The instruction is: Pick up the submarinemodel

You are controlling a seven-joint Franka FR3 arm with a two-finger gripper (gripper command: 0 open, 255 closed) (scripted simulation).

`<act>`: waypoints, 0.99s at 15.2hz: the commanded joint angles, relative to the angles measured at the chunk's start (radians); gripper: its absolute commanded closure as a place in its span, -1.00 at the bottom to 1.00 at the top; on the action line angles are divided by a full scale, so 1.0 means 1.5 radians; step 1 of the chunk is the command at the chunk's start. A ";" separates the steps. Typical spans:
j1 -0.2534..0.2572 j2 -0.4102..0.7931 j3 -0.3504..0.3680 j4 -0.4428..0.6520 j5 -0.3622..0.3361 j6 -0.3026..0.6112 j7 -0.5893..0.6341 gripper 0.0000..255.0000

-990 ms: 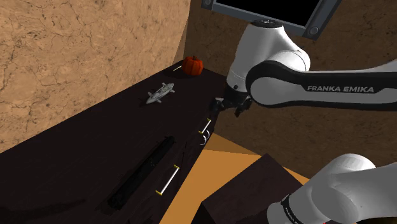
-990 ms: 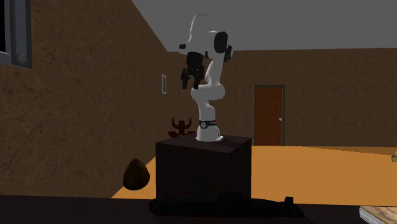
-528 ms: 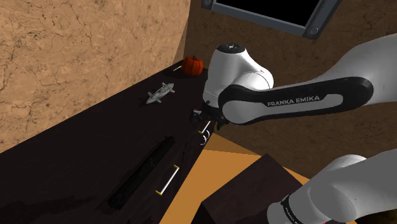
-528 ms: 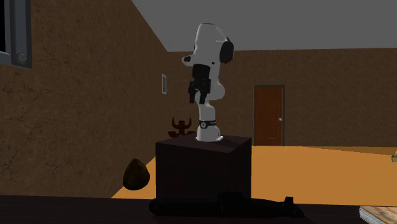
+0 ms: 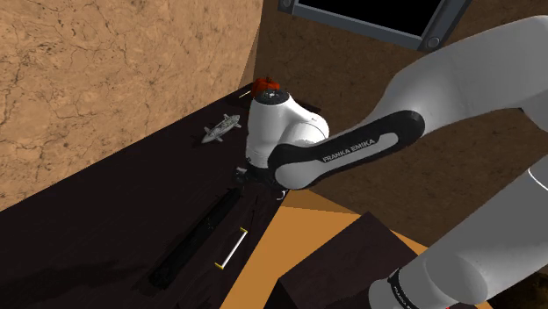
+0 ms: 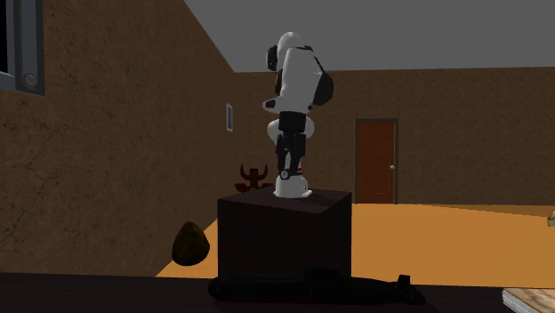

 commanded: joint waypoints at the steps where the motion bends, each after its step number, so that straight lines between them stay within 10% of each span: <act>1: 0.004 0.069 0.001 0.032 -0.053 0.016 0.074 -1.00; 15: 0.177 0.468 -0.127 0.366 -0.212 0.026 0.374 -1.00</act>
